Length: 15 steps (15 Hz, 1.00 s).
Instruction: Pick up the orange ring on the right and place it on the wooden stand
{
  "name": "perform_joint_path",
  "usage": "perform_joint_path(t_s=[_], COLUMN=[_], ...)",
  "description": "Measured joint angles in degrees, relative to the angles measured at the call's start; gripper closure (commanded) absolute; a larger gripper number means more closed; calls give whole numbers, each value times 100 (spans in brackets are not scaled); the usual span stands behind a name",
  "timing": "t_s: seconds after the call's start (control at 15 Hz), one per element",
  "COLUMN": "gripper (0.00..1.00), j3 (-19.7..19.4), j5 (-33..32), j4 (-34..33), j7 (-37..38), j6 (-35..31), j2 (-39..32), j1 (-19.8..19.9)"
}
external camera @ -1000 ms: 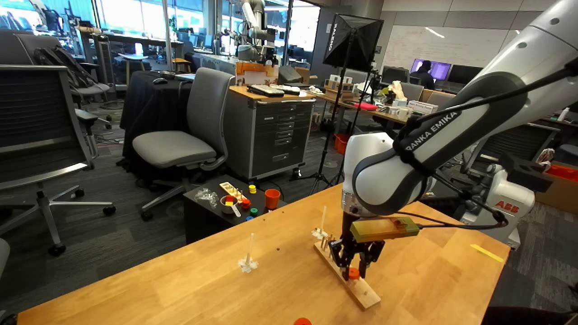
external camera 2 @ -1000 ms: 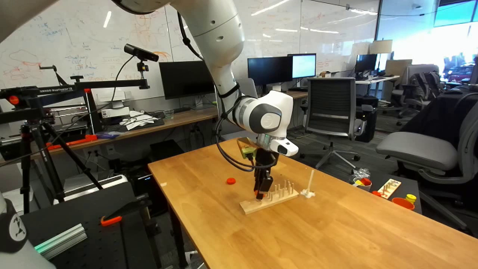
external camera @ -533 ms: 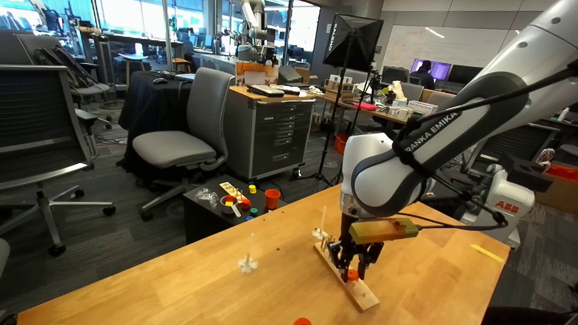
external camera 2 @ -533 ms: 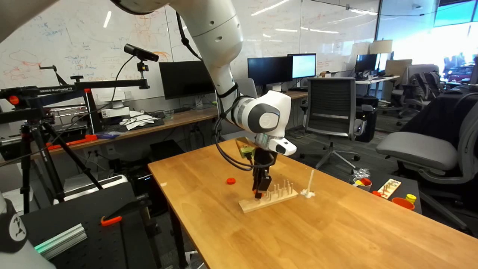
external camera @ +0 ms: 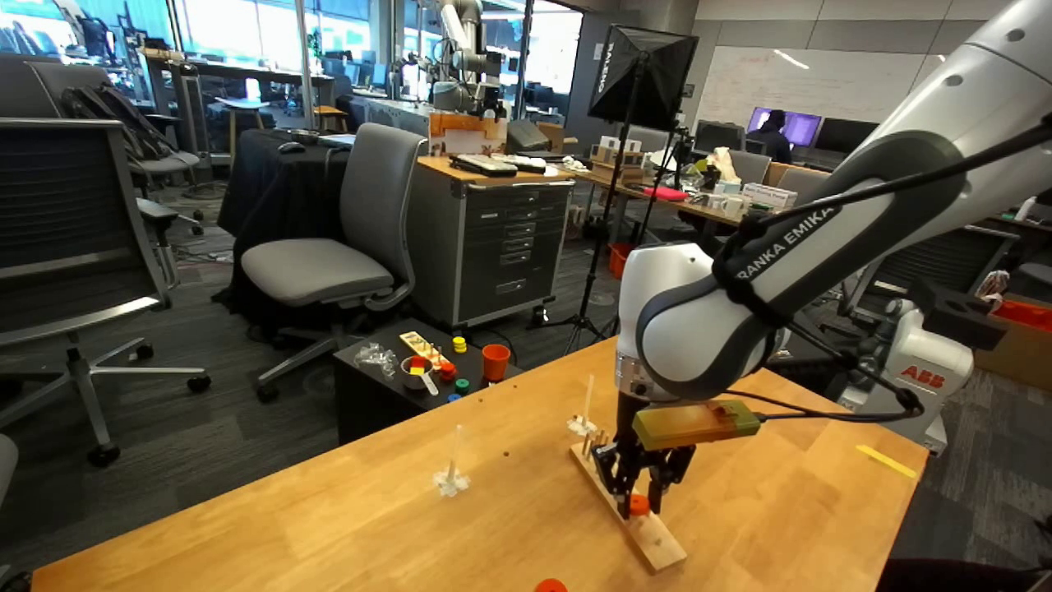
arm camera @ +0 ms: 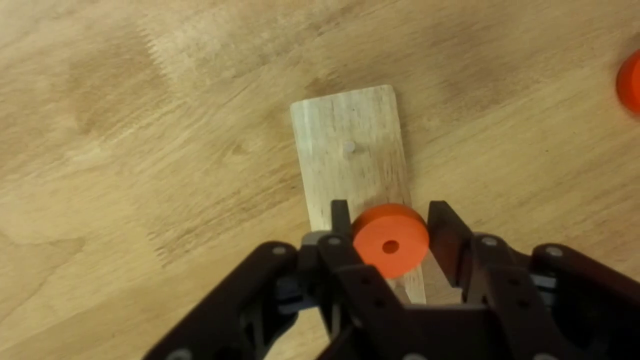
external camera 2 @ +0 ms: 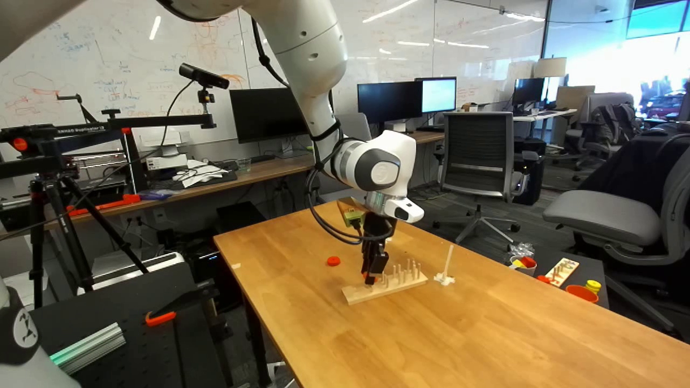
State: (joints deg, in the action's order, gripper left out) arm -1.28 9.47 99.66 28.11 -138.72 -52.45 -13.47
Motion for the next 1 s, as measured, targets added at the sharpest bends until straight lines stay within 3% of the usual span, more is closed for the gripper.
perform_joint_path(t_s=[0.33, 1.0], gripper=[80, 80], j3=[2, 101], j5=[0, 7], j4=[-2, -278], j7=[-16, -444], j6=[64, 814], j2=[0, 3], j1=[-5, 319])
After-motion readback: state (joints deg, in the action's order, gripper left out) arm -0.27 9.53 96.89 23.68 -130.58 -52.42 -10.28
